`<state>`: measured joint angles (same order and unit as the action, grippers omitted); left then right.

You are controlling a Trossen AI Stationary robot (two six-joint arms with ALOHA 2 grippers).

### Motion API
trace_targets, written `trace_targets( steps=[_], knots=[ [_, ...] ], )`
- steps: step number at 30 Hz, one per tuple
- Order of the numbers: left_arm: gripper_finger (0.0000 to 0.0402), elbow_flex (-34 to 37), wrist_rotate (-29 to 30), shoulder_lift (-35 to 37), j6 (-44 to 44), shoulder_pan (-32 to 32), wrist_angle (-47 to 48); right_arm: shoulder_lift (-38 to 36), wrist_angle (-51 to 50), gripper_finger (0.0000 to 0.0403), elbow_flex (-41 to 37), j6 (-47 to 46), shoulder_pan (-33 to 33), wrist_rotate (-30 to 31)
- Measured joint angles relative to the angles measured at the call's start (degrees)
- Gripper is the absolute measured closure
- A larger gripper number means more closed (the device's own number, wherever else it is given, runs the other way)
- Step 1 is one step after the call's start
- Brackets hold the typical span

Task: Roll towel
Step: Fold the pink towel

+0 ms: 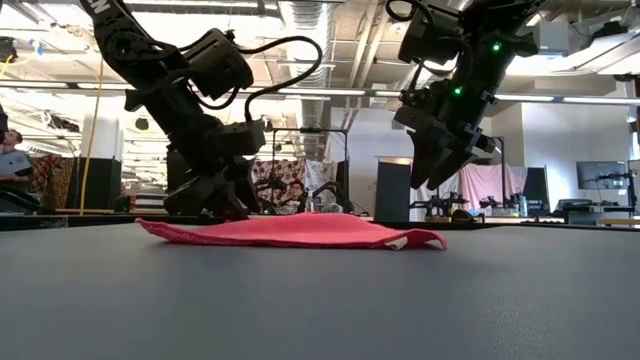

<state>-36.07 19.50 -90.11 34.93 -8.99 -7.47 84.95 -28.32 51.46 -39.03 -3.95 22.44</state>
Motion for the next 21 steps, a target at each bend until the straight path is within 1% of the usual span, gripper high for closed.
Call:
trace_targets(
  steps=[5,7,10,14,15,21],
  knots=[
    [0.0236,0.0,-0.1,0.0,-0.7,0.0,0.4,0.0,0.0,0.0186,0.0,0.0,-0.3,0.0],
    [0.0246,0.0,-0.1,0.0,-1.3,0.0,0.4,0.0,0.0,0.0186,0.0,0.0,-0.5,0.0],
    [0.0285,0.0,-0.3,0.0,-2.1,0.0,0.5,0.0,0.0,0.0186,0.0,0.0,-0.7,0.0],
    [0.0370,0.0,-1.2,0.0,-2.7,0.0,0.8,0.0,0.0,0.0186,0.0,0.0,-0.7,0.0],
    [0.0385,0.0,-1.2,0.0,-2.9,0.0,0.8,0.0,0.0,0.0186,0.0,0.0,-0.7,0.0],
    [0.0400,0.0,-0.8,0.0,-5.1,0.0,0.8,0.0,0.0,0.0186,0.0,-0.1,-0.7,0.0]
  ],
)
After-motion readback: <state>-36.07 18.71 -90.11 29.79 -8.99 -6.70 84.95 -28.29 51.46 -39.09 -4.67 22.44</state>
